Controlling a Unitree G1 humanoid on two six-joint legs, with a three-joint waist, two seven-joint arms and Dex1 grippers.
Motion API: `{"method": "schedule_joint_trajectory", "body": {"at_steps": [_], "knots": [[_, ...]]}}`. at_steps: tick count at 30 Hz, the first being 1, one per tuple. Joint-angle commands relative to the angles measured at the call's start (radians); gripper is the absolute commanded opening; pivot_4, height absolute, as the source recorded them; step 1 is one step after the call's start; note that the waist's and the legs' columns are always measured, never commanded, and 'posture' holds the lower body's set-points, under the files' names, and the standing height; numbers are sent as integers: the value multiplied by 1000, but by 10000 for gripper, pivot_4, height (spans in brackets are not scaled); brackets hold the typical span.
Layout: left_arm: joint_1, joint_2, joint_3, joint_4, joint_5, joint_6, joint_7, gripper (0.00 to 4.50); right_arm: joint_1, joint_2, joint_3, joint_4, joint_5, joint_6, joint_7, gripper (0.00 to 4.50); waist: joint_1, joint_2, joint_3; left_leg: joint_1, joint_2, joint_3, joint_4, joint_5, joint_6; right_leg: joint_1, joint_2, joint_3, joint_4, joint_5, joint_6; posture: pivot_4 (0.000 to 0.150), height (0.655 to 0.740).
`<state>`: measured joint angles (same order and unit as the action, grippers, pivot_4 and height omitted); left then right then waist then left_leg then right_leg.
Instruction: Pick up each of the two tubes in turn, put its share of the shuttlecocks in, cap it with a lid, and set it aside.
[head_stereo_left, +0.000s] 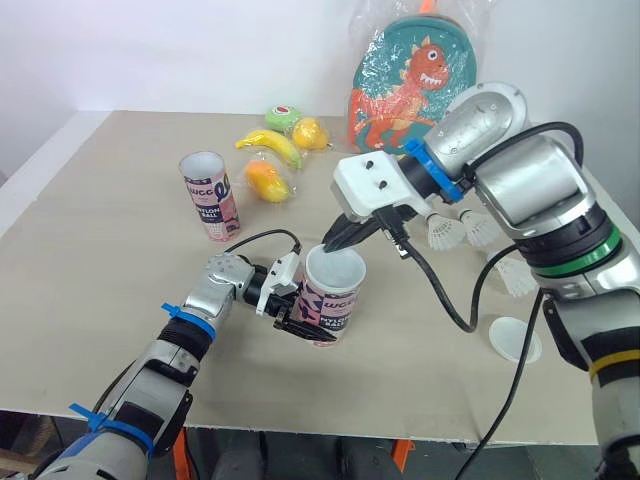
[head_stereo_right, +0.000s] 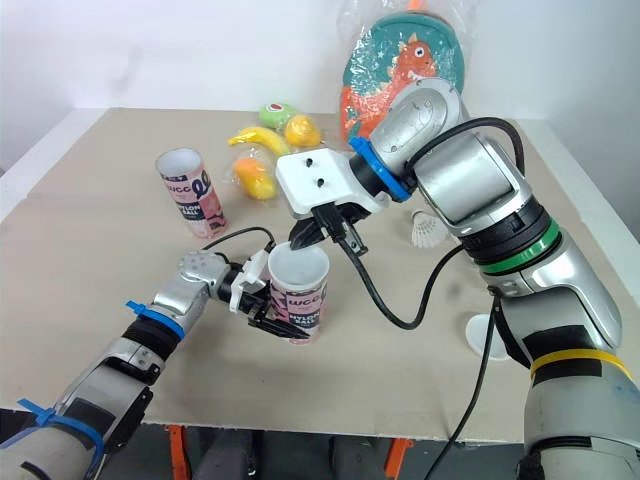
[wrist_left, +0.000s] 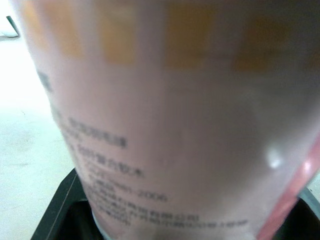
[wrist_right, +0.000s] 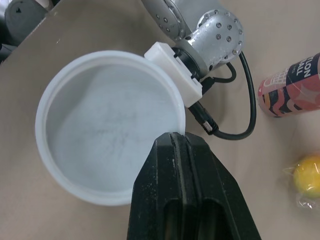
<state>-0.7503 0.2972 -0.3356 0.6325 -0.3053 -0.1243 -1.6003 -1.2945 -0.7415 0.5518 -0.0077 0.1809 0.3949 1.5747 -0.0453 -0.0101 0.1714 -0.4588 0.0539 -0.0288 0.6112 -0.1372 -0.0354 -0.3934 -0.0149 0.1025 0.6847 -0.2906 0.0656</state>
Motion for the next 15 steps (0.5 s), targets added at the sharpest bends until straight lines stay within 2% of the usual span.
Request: {"method": "schedule_joint_trajectory", "body": {"at_steps": [1, 9, 12, 15], "knots": [[33, 23, -9, 20, 43, 12, -14, 29397, -7, -68, 5, -60, -1, -16, 40, 770, 0, 0, 0, 0, 0, 0, 0, 0, 0, 0, 0, 0, 0, 0, 0, 1500, 7400], [29, 21, 1, 25, 45, 14, -14, 29397, 26, -71, 20, -81, -54, -87, 40, 770, 0, 0, 0, 0, 0, 0, 0, 0, 0, 0, 0, 0, 0, 0, 0, 1500, 7400], [32, 23, 5, 23, 45, 15, -12, 29397, 56, -37, 22, -72, -78, -114, 22, 770, 0, -1, -1, 1, 0, 0, 0, 0, 0, 1, 0, 0, 0, 0, 0, 1500, 7400], [41, 24, 12, 13, 46, 20, -8, 29397, 75, 3, 14, -42, -98, -108, -2, 9559, -2, -1, -1, 6, 0, 0, -1, 0, 0, 5, 0, 0, 0, -1, -1, 1500, 7400]]}}
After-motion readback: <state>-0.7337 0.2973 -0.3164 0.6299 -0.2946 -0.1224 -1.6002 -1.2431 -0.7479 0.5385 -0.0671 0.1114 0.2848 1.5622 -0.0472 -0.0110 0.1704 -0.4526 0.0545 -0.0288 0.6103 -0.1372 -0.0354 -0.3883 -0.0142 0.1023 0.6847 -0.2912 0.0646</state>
